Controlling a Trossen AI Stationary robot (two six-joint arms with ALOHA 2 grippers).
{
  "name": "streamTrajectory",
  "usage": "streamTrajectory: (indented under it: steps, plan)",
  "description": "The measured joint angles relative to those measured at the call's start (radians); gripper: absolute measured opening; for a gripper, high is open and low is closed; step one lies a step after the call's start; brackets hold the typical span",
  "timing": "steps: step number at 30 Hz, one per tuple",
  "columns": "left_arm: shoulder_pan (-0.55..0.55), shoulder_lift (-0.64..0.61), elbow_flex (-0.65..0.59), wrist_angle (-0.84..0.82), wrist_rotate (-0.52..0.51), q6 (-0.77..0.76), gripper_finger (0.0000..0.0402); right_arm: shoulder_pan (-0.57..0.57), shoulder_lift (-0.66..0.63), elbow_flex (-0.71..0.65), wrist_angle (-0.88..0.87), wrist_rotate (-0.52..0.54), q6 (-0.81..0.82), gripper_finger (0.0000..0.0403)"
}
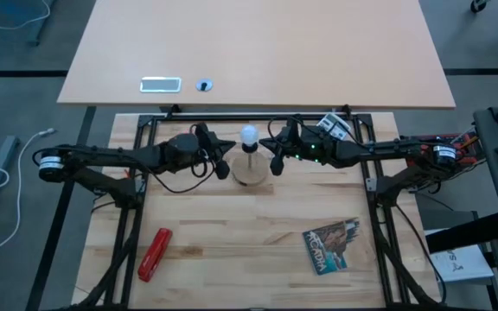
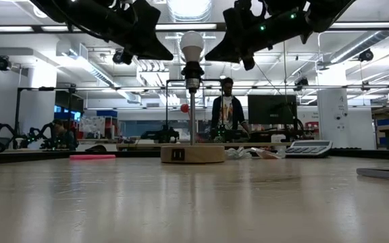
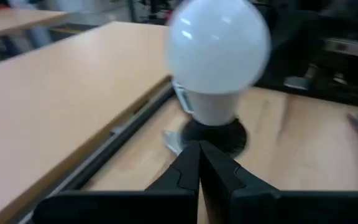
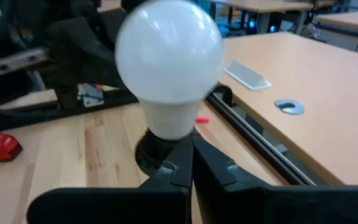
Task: Screw lightbulb
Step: Remove the lightbulb from the lamp
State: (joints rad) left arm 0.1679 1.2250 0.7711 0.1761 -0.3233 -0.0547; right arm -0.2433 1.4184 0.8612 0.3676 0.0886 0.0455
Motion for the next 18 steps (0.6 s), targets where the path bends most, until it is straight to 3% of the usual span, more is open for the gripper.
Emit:
streamTrajectory:
  steps: [2,18]
  plan:
    - [-0.002,-0.002,0.000,0.011,-0.036,0.002,0.0000,0.011,-0.001,0.000,0.020,0.001,0.000,0.0000]
    - [-0.003,0.065,-0.001,0.161,-0.034,0.136,0.0000,0.036,-0.001,0.002,0.066,0.028,0.008,0.0000]
